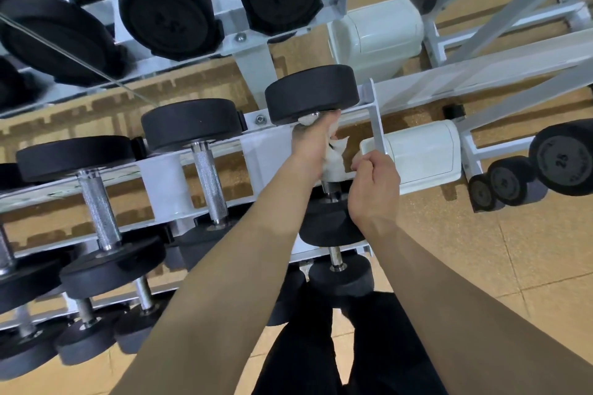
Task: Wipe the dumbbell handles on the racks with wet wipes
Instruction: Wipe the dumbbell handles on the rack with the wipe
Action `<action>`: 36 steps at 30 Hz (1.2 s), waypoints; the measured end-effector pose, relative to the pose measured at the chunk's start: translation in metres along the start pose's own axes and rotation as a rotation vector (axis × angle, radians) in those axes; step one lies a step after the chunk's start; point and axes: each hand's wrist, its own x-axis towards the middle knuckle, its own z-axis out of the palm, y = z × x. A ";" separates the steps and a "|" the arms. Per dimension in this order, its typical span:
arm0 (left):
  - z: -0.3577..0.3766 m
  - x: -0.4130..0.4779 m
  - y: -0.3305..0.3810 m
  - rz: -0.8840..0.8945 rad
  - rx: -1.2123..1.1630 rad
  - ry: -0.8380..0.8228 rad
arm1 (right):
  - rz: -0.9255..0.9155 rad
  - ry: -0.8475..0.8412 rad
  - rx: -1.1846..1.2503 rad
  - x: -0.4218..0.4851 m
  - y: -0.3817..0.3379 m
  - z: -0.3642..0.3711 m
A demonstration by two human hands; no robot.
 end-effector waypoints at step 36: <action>-0.147 -0.298 -0.080 0.360 -0.378 0.126 | 0.040 -0.965 0.359 -0.136 -0.068 -0.069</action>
